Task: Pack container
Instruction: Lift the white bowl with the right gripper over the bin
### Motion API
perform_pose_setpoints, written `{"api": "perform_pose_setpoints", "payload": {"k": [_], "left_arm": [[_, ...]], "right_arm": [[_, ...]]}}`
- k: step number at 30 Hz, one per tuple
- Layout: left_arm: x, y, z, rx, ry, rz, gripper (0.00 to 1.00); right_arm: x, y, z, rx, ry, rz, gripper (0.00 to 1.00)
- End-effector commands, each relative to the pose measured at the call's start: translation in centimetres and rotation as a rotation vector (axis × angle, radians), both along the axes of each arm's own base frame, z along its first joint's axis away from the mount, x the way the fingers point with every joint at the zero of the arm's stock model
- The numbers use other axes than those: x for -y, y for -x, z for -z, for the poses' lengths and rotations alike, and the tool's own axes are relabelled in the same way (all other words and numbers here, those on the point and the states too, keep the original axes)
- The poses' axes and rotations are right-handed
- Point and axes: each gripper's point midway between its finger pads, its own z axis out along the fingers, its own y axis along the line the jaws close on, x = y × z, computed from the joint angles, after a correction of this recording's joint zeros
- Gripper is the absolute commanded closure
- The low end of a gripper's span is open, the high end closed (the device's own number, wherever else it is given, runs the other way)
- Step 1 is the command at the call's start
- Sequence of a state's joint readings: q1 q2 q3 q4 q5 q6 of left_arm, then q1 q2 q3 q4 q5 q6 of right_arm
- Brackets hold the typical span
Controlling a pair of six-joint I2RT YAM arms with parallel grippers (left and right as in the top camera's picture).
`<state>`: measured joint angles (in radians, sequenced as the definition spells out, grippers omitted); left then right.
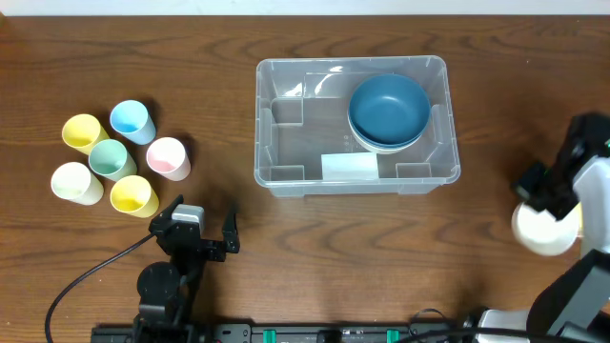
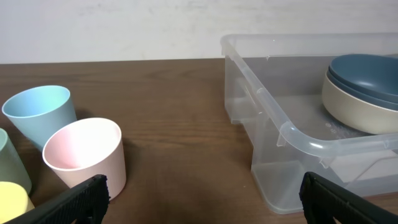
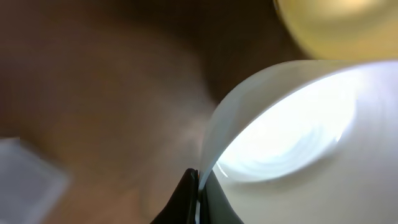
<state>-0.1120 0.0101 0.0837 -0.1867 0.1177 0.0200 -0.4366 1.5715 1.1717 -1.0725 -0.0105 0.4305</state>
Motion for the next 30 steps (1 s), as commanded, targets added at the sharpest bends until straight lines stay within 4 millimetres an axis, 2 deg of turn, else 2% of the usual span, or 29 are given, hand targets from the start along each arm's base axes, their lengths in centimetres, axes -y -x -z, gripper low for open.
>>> {"api": "perform_pose_setpoints", "payload": {"k": [1,4,10,12,17,23,27,30], "left_arm": [[0.1,0.2,1.4,-0.042,-0.004,0.009,0.02],[0.1,0.2,1.4,-0.042,-0.004,0.009,0.02],[0.1,0.2,1.4,-0.042,-0.004,0.009,0.02],[0.1,0.2,1.4,-0.042,-0.004,0.009,0.02],[0.1,0.2,1.4,-0.042,-0.004,0.009,0.02],[0.1,0.2,1.4,-0.042,-0.004,0.009,0.02],[0.1,0.2,1.4,-0.042,-0.004,0.009,0.02],[0.1,0.2,1.4,-0.042,-0.004,0.009,0.02]], "right_arm": [[-0.2,-2.7,-4.3,0.123,-0.025,-0.046,0.99],[-1.1,-4.3,-7.8,0.199,-0.048,-0.135,0.99],[-7.0,-6.8,-14.1,0.389,-0.147,-0.432,0.99],[-10.0,-7.4,-16.3,0.454,-0.158,-0.545,0.99],[-17.9,-7.8,-20.3,0.567,-0.132,-0.807,0.99],[-28.2,-7.6,-22.2,0.677,-0.062,-1.079,0.99],[-33.2,-7.9,-22.2,0.730,0.019,-1.184,0.99],[-36.4,-8.7,-21.2,0.748,0.097,-1.231,0.99]]}}
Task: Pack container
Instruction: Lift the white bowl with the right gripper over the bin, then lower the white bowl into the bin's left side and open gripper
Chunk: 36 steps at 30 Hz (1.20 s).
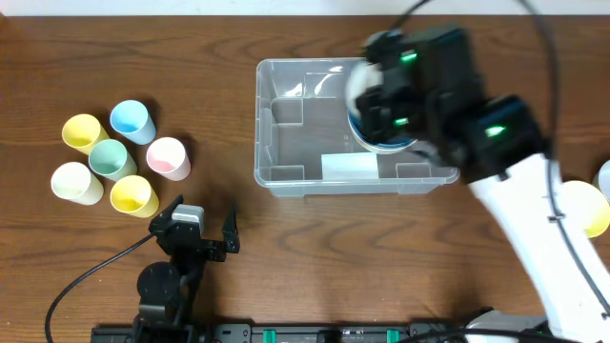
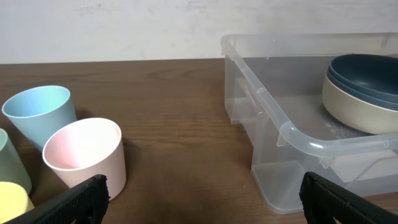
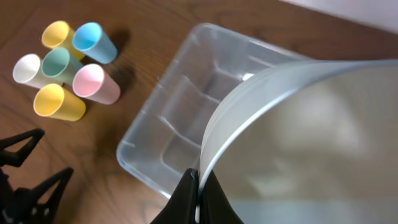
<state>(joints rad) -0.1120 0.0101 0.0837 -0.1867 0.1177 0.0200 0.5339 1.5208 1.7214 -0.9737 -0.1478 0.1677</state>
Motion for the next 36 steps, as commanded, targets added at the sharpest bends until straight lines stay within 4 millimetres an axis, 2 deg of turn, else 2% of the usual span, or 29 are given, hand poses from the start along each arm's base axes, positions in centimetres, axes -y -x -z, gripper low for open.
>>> {"api": "perform_pose_setpoints", "payload": {"k": [1,6,8,13,15,25,30,36], "left_arm": [[0.1,0.2,1.4,-0.042,-0.004,0.009,0.02],[0.1,0.2,1.4,-0.042,-0.004,0.009,0.02],[0.1,0.2,1.4,-0.042,-0.004,0.010,0.02],[0.1,0.2,1.4,-0.042,-0.004,0.009,0.02],[0.1,0.2,1.4,-0.042,-0.004,0.009,0.02],[0.1,0.2,1.4,-0.042,-0.004,0.009,0.02],[0.1,0.2,1.4,-0.042,-0.004,0.009,0.02],[0.1,0.2,1.4,-0.042,-0.004,0.009,0.02]], "right_arm": [[-1.8,-1.6,1.4,0.076,0.123,0.042,0.99],[-4.7,-3.9,4.8,0.124,0.233,0.067,0.99],[-6.2,-4.9,7.3,0.124,0.279,0.031,0.99],[-7.8,-6.9,11.9,0.100,0.332,0.003,0.99],[-8.3,-7.4,13.1,0.102,0.345,-0.010,0.99],[-10.4,-9.9,16.8,0.129,0.338,-0.017,0.99],[-10.7,-10.3,18.2,0.121,0.344,-0.018,0.99],[-10.4,-10.5,20.8,0.091,0.388,-0.014,0.99]]}}
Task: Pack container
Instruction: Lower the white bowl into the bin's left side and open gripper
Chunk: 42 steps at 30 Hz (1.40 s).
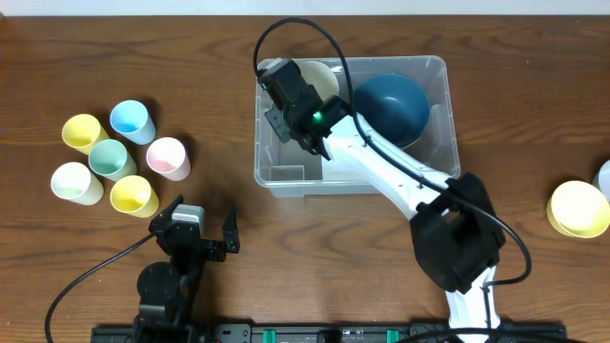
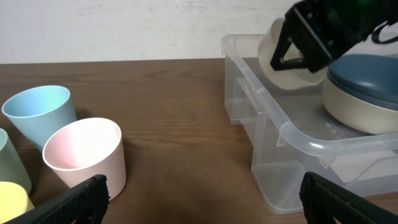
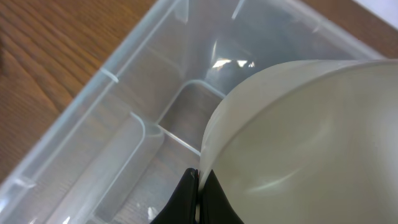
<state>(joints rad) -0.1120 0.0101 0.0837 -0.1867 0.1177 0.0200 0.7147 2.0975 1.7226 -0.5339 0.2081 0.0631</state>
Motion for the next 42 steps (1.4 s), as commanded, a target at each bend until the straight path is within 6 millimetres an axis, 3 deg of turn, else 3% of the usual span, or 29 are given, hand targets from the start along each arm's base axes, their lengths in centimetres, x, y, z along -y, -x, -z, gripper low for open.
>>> {"api": "perform_pose_setpoints", "payload": {"k": [1,15,17,20,28,32,37,40,42], "left_arm": [[0.1,0.2,1.4,-0.042,-0.004,0.009,0.02],[0.1,0.2,1.4,-0.042,-0.004,0.009,0.02],[0.1,0.2,1.4,-0.042,-0.004,0.009,0.02],[0.1,0.2,1.4,-0.042,-0.004,0.009,0.02],[0.1,0.2,1.4,-0.042,-0.004,0.009,0.02],[0.1,0.2,1.4,-0.042,-0.004,0.009,0.02],[0.1,0.2,1.4,-0.042,-0.004,0.009,0.02],[0.1,0.2,1.4,-0.042,-0.004,0.009,0.02],[0.1,0.2,1.4,-0.042,-0.004,0.009,0.02]], "right_arm": [[0.1,-0.5,1.5,0.004,0.045,0.009,0.99],[1.2,-1.1,5.4,-0.039,0.107,0.032,0.99],[1.3,-1.1,5.7,-0.042,0.111,0.035,0.92],[1.4,-1.2,5.8,-0.043,0.114,0.037,0.71],[1.7,-1.4,5.1,-0.023,0.134,0.044,0.66],[0.8,-1.2,1.5,0.014,0.114,0.034,0.64],[0.1,-0.7,-7.5,0.095,0.040,0.023,0.59],[1.6,0.1,-13.5,0.141,-0.004,0.052,0.55],[3.7,0.6,-17.0,0.174,-0.018,0.086,0.51]]}}
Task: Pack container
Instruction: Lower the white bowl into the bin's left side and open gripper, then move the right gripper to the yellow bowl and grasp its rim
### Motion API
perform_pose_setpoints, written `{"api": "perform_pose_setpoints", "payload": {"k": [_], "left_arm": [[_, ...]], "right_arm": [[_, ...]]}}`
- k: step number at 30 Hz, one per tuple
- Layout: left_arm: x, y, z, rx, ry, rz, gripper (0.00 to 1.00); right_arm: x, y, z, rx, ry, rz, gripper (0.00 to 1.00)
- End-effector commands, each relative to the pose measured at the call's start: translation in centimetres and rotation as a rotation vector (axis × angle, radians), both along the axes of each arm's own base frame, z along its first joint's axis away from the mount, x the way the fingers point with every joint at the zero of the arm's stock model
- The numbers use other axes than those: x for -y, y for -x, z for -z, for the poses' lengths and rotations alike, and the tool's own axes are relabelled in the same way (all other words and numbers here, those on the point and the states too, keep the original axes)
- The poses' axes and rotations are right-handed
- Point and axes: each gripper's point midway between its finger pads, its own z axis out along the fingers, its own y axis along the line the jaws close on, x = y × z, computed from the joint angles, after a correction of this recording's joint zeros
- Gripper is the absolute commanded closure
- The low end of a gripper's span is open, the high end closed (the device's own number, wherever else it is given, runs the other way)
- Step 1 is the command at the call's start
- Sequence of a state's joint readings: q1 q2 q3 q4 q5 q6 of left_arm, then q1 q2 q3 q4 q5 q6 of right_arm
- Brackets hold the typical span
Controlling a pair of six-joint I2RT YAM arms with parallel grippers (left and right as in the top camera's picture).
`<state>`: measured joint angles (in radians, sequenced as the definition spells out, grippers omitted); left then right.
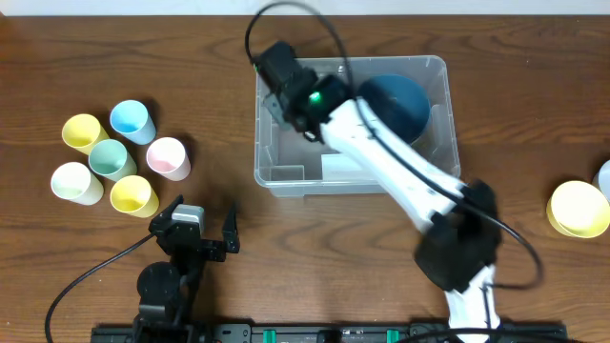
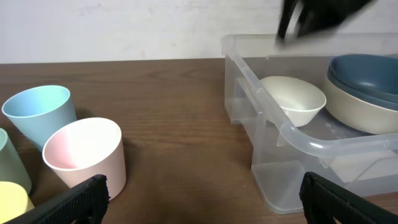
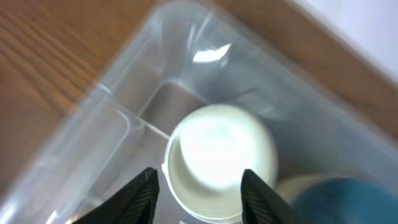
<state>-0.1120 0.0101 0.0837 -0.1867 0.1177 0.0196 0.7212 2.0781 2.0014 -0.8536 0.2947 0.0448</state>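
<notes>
A clear plastic container (image 1: 438, 67) stands at the middle back of the table. Inside, at its right, sits a stack with a blue bowl (image 1: 396, 100) on top. A small white bowl (image 3: 221, 158) rests upright on the container floor to the left of that stack, also seen as the white bowl (image 2: 292, 99) in the left wrist view. My right gripper (image 3: 200, 198) hangs open just above it, one finger on each side, touching nothing. My left gripper (image 2: 202, 205) stands open near the table's front, between the cups and the container.
Several pastel cups stand in a cluster at the left, the pink cup (image 1: 167, 157) nearest the container. A yellow bowl (image 1: 579, 208) sits at the table's right edge. My right arm (image 1: 400, 181) stretches across the container's front wall.
My right gripper was shut on the white bowl's rim, holding it tilted in the container's left part. Now it is open and the bowl rests on the container floor. The left arm is unmoved.
My right gripper was shut on the white bowl at the table's far right, beside the yellow bowl. Then it held the bowl above the container, then low inside its left half. Now the bowl lies there, let go.
</notes>
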Motion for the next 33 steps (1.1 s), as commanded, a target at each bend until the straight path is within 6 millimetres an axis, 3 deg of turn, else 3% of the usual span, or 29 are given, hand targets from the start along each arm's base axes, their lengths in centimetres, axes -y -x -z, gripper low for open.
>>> {"api": "perform_pose_setpoints", "payload": {"k": [1,4,7,9,12,18,24,29,33], "left_arm": [[0.1,0.2,1.4,-0.042,-0.004,0.009,0.02],[0.1,0.2,1.4,-0.042,-0.004,0.009,0.02],[0.1,0.2,1.4,-0.042,-0.004,0.009,0.02],[0.1,0.2,1.4,-0.042,-0.004,0.009,0.02],[0.1,0.2,1.4,-0.042,-0.004,0.009,0.02],[0.1,0.2,1.4,-0.042,-0.004,0.009,0.02],[0.1,0.2,1.4,-0.042,-0.004,0.009,0.02],[0.1,0.2,1.4,-0.042,-0.004,0.009,0.02],[0.1,0.2,1.4,-0.042,-0.004,0.009,0.02]], "right_arm": [[3.5,0.5,-10.5,0.160,-0.094,0.079,0.48],[9.3,0.9,-13.1,0.171,-0.097,0.232,0.44],[16.1,1.6,-13.0,0.095,-0.126,0.450,0.43],[21.5,2.5,-11.7,0.008,-0.144,0.652,0.43],[28.0,4.1,-9.6,-0.104,-0.157,0.912,0.43],[37.9,7.0,-4.6,-0.306,-0.202,1.245,0.47],[44.4,10.3,2.2,-0.442,-0.203,1.449,0.50],[46.9,12.6,6.7,-0.533,-0.253,1.511,0.53],[48.8,14.2,8.3,-0.555,-0.256,1.551,0.53]]}}
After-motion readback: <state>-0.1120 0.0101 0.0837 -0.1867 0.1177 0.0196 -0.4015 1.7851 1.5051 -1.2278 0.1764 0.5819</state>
